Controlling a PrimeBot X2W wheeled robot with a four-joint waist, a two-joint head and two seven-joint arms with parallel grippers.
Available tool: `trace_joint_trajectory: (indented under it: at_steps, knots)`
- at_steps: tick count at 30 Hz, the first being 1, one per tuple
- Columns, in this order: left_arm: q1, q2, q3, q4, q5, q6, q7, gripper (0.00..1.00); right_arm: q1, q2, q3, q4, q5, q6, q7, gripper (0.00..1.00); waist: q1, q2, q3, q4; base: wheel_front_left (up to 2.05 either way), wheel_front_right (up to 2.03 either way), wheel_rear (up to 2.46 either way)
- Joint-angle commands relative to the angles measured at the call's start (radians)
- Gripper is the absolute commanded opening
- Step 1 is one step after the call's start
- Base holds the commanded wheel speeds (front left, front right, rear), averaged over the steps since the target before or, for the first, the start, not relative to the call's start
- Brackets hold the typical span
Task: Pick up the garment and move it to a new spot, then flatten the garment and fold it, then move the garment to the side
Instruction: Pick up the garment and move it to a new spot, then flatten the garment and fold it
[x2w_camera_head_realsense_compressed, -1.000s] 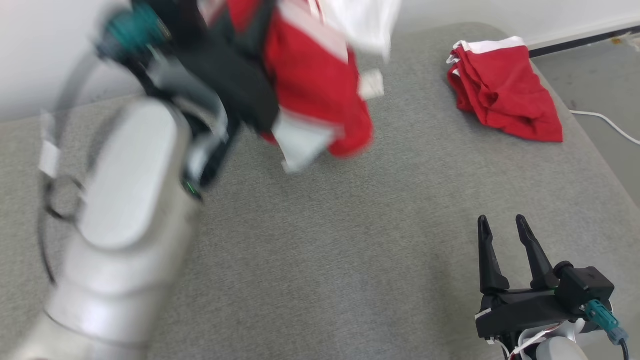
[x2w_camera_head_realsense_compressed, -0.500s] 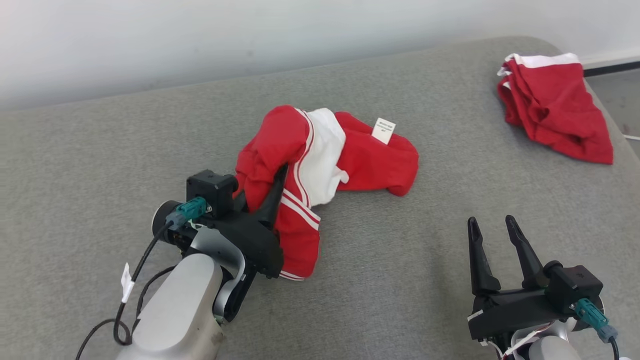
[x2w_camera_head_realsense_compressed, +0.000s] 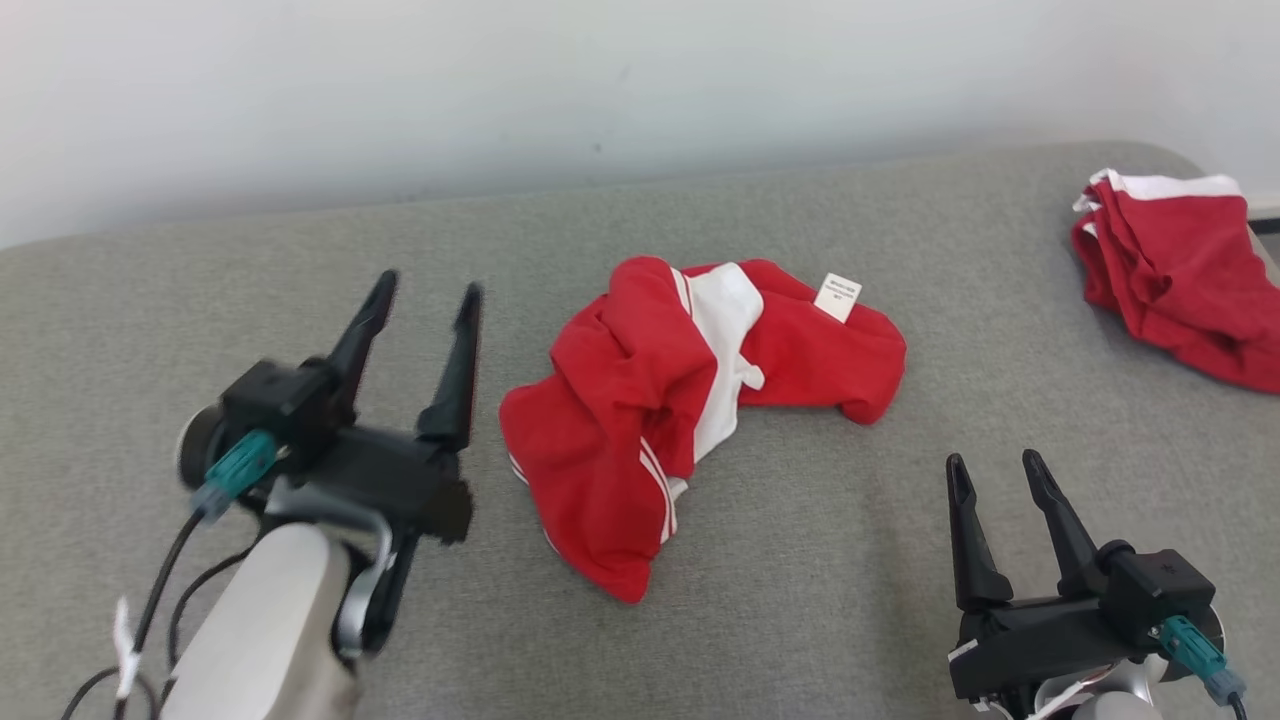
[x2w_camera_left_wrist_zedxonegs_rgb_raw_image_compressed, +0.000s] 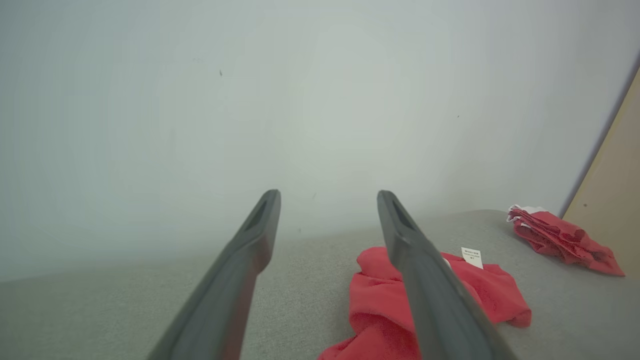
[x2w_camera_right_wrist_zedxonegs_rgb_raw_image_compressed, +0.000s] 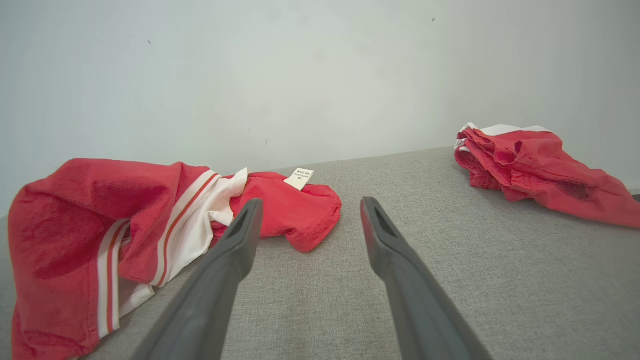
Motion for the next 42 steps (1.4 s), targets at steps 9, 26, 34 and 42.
trace_joint_trajectory:
  at_steps: [9,26,34,42]
  knots:
    - [0.260,0.081,0.099,-0.165,0.001,0.076,-0.015,1.00,0.048,-0.007,-0.012,-0.066,-0.027,-0.002,0.033,1.00,0.0001,0.0000,-0.072,0.089,0.00,0.00,0.00]
    - [0.535,0.080,0.241,-0.346,0.030,0.064,-0.015,1.00,0.118,-0.013,-0.024,-0.133,-0.031,-0.002,0.077,1.00,0.0001,0.0000,-0.124,0.106,0.00,0.00,0.00]
    - [0.590,0.081,0.295,-0.379,0.027,0.036,-0.014,1.00,0.148,-0.012,-0.048,-0.155,-0.031,-0.002,0.086,1.00,0.0001,0.0000,-0.134,0.103,0.00,0.00,0.00]
    - [0.612,0.074,0.316,-0.359,-0.004,0.014,-0.014,1.00,0.164,-0.003,-0.060,-0.170,-0.032,-0.002,0.094,1.00,0.0001,0.0000,-0.133,0.095,0.00,0.00,0.00]
